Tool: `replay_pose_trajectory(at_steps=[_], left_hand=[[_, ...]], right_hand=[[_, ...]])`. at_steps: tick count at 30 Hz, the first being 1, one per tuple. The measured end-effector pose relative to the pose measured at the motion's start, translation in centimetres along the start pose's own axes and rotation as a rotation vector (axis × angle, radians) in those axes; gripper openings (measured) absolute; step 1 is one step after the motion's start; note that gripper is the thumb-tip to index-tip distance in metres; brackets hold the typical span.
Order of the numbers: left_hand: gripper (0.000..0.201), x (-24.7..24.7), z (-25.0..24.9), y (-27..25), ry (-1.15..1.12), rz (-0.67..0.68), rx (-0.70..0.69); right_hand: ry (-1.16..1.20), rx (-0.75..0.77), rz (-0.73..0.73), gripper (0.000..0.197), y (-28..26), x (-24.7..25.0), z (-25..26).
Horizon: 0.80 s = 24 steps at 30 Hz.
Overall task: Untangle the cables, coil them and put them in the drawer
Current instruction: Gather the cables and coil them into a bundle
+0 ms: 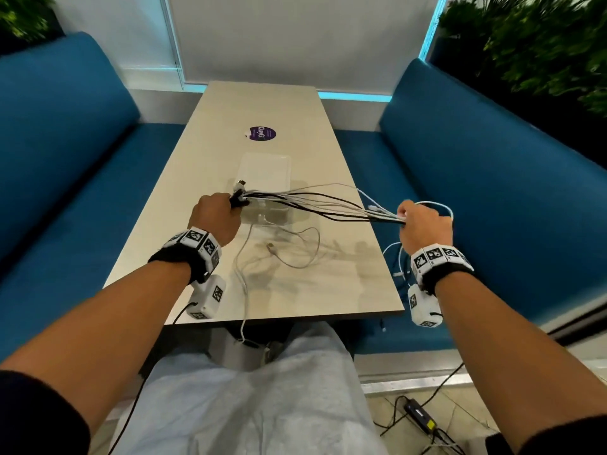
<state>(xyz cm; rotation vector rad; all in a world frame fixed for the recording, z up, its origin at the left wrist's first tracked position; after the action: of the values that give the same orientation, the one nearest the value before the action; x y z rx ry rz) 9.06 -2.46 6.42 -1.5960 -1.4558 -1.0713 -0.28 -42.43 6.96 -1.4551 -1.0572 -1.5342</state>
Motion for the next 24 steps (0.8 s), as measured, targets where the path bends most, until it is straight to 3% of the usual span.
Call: replay_pose_trajectory(at_steps=[3, 7, 11, 13, 15, 20, 24], left_hand=[[0.041, 1.9, 3.2, 0.0, -0.075, -0.077, 0.127], [0.045, 3.3, 9.0, -0.3, -0.128, -0.14, 0.289], [0.043, 3.8, 14.5, -1.8, -0.128, -0.121, 0.447], [0.038, 3.6, 16.1, -2.7, -0.067, -0.072, 0.461], [0.033, 3.0, 17.4, -3.6, -0.018, -0.037, 0.471], [0.026, 1.8, 19.6, -4.4, 0.024, 0.004, 0.495], [0.022, 0.7, 19.8, -4.4, 0.026, 0.045, 0.497]], right_hand=[[0.235, 0.128, 0.079, 0.008, 0.0, 0.4, 3.8], [0.478, 0.284, 0.166, 0.023, -1.2, -0.7, 11.3], [0.61, 0.479, 0.206, 0.045, -3.0, -1.0, 20.1], [0.617, 0.599, 0.303, 0.066, -4.6, -2.4, 24.2], [0.487, 0.677, 0.395, 0.069, -6.1, -4.7, 26.4], [0.084, 0.501, 0.551, 0.062, -5.6, -10.0, 20.9], [0.162, 0.328, 0.544, 0.068, -3.8, -10.2, 15.3]])
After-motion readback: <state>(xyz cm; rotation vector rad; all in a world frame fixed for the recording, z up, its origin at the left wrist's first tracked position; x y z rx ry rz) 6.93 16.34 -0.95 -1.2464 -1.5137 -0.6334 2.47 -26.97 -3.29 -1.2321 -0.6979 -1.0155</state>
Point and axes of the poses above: each hand's wrist, its own y-axis towards the middle knuckle, its own x-axis out of the back of the hand, z = x × y, the point moved 10 cm from there along y, towards the middle knuckle, and after that the axes turned 9 degrees about z, right-handed, at the moved point
